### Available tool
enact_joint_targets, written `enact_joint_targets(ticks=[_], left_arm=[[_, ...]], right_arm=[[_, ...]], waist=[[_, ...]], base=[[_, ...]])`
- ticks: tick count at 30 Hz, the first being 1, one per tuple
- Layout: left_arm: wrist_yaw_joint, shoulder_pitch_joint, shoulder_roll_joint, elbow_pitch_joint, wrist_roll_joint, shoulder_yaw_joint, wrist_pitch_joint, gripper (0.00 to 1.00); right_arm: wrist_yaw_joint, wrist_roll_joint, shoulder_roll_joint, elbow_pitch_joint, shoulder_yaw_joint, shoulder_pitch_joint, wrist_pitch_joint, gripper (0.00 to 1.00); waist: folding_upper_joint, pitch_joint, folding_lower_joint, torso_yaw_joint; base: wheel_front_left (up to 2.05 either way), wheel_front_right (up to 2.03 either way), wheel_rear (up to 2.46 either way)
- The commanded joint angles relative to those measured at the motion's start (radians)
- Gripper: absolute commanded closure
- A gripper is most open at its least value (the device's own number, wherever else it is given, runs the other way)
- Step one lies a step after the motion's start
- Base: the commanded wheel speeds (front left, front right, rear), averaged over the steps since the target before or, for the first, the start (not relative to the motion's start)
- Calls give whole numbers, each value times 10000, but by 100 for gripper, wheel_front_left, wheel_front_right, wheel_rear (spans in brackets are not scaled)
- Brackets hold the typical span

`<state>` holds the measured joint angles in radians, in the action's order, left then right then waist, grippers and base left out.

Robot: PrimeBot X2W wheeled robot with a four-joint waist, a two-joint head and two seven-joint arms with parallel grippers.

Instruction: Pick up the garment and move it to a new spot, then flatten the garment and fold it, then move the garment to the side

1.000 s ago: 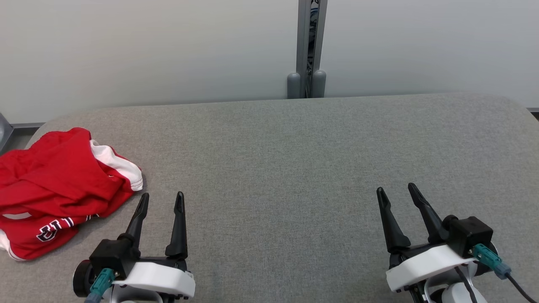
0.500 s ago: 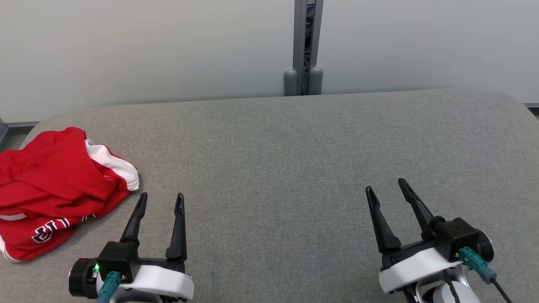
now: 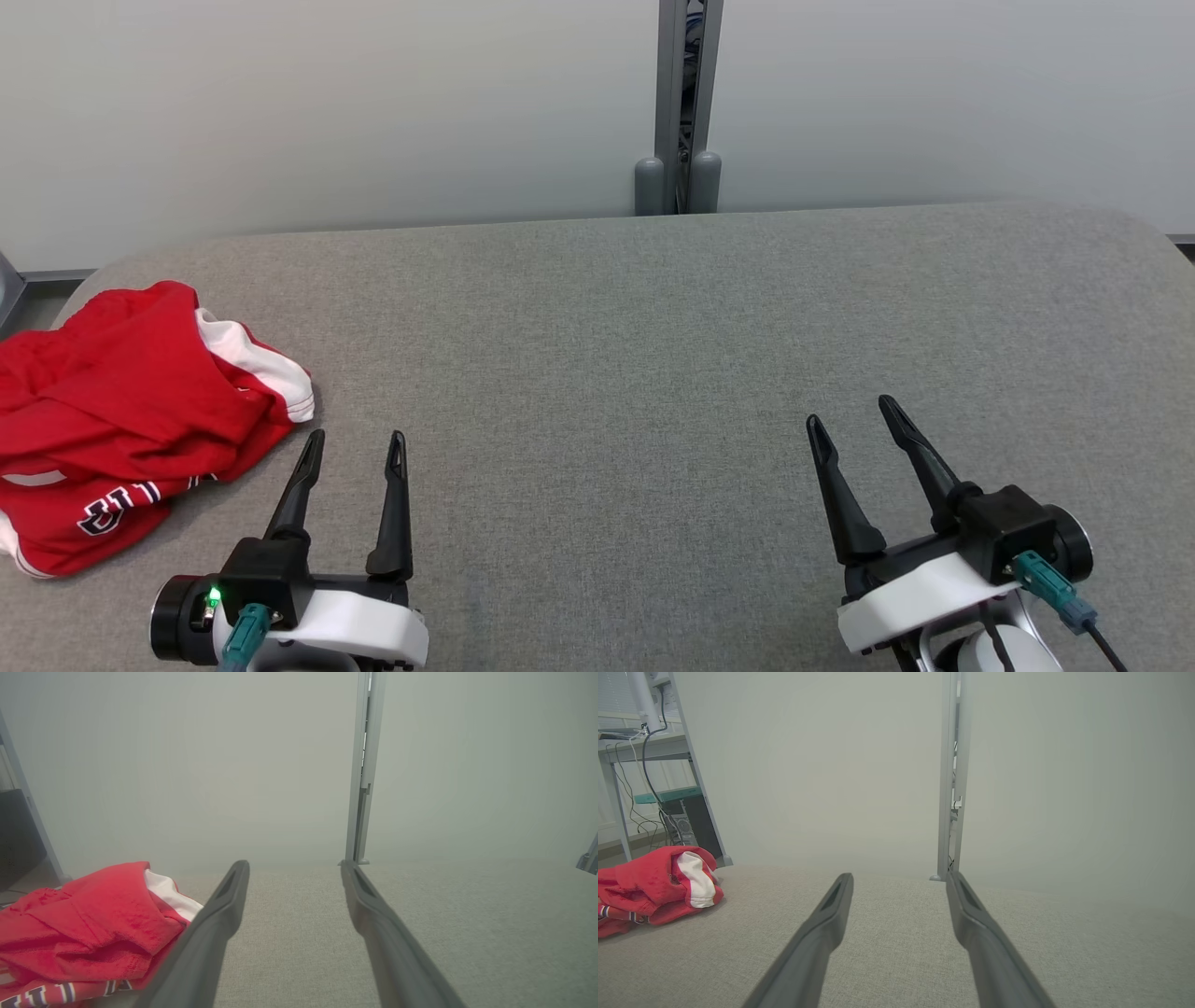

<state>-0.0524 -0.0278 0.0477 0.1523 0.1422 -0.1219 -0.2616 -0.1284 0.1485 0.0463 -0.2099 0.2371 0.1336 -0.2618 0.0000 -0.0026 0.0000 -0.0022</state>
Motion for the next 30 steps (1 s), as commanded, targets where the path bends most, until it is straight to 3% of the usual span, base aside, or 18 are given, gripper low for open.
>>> enact_joint_targets(ticks=[1, 11, 30], left_arm=[[58, 55, 50, 4, 27, 33, -30, 0], [-83, -19, 50, -41, 17, 190, -30, 0], [-591, 200, 47, -388, 94, 203, -30, 0]], right_arm=[[-43, -7, 79, 17, 13, -76, -69, 0], [-34, 62, 74, -35, 152, -14, -69, 0], [-34, 381, 73, 12, 497, -397, -49, 0]], waist=[[0, 0, 0, 12], [0, 55, 0, 393], [0, -69, 0, 2499]], base=[[0, 0, 0], [0, 0, 0], [0, 0, 0]])
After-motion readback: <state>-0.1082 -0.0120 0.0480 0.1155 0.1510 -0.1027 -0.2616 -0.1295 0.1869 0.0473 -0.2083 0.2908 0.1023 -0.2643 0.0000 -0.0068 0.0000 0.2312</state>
